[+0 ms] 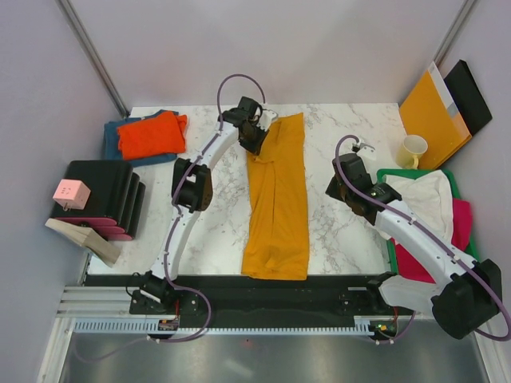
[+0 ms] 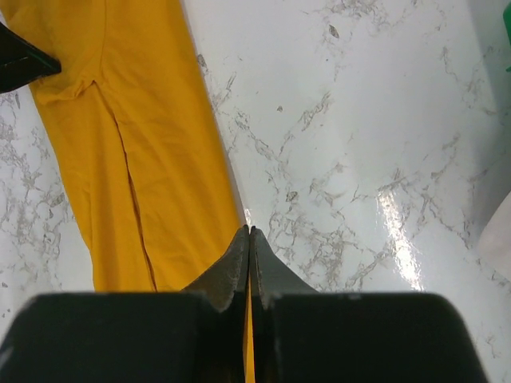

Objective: Fold and stack the t-shirts
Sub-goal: Rotate the tshirt 100 degrees

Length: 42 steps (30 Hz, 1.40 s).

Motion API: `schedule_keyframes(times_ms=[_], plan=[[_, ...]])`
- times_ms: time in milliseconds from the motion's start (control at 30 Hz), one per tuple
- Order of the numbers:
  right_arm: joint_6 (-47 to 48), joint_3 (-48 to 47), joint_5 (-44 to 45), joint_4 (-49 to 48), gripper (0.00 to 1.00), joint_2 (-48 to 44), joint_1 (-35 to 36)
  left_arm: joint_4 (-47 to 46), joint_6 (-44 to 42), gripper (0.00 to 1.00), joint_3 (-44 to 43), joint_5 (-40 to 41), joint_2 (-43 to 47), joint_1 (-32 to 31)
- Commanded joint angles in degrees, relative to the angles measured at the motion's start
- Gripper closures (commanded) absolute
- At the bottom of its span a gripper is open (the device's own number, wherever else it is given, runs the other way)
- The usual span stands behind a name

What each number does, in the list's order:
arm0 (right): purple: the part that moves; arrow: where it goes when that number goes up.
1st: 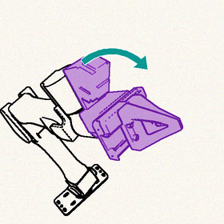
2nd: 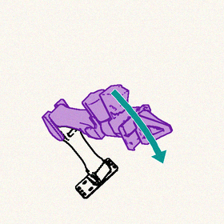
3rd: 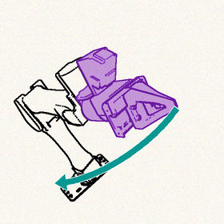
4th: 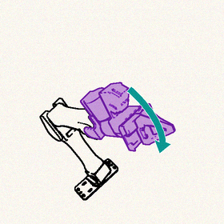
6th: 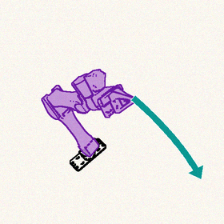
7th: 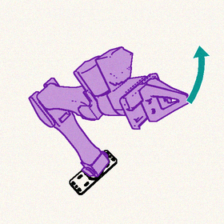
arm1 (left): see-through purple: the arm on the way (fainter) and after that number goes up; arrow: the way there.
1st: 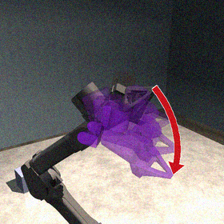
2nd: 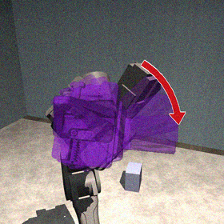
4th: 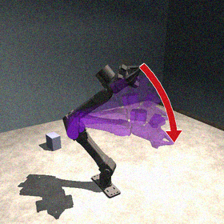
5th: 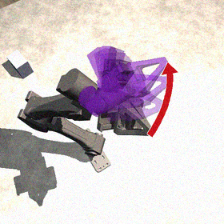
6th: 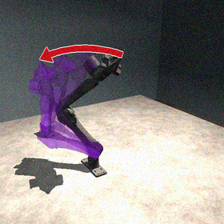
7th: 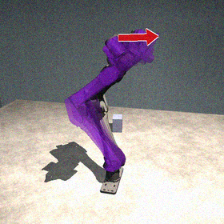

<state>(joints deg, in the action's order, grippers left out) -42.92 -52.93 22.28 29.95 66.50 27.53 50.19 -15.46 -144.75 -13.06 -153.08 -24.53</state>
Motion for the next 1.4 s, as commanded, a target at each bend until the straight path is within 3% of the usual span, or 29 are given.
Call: schedule_keyframes(times_ms=[0,300,367,400,467,533,633,700,800,933,1000,1167,1367], plan=[[-1.73,-1.30,-0.92,-1.04,0.97,-0.32,-0.02,7.37,-1.06,0.78,0.17,4.89,-0.47,5.80],[-3.14,1.25,-2.07,-1.92,0.97,-1.20,0.16,6.85,-5.19,0.77,-3.25,7.35,-2.32,7.04],[-2.35,1.51,-2.51,-2.09,0.94,-1.72,0.24,6.06,-4.23,0.77,-3.00,6.30,0.74,7.22],[-2.09,1.51,-2.42,-1.92,0.91,-1.81,0.33,5.53,-3.18,0.76,-1.87,5.68,2.50,7.31],[-0.77,1.60,-2.25,-2.01,0.75,-1.73,0.60,4.04,0.93,0.67,0.33,1.75,10.28,7.92],[0.11,1.77,-1.90,-2.18,0.59,-1.11,0.95,2.29,3.94,0.52,6.65,0.41,16.98,8.62],[2.30,3.52,-2.15,-3.76,0.52,0.03,1.30,0.88,6.67,0.39,18.68,-2.31,31.40,8.89],[3.80,5.28,-4.25,-6.90,0.52,0.39,1.65,0.08,7.20,0.39,29.40,-5.12,42.08,8.80],[4.94,9.15,-7.33,-10.95,0.60,1.43,2.26,-0.62,7.29,0.42,41.36,-6.71,50.92,8.89],[7.84,7.51,-10.67,-14.48,0.85,6.35,3.76,-0.36,2.20,0.44,53.32,-1.90,66.28,9.06],[9.51,4.25,-11.56,-15.01,0.89,11.97,4.63,-0.10,-0.35,0.46,59.04,1.54,70.00,10.20],[13.47,-10.16,-10.33,-14.22,0.94,25.15,4.81,-0.18,-0.37,0.49,67.82,0.41,76.51,12.32],[16.63,-23.26,-9.10,-13.43,0.95,36.67,4.64,-0.62,2.63,0.52,72.23,-2.41,75.21,12.41]])
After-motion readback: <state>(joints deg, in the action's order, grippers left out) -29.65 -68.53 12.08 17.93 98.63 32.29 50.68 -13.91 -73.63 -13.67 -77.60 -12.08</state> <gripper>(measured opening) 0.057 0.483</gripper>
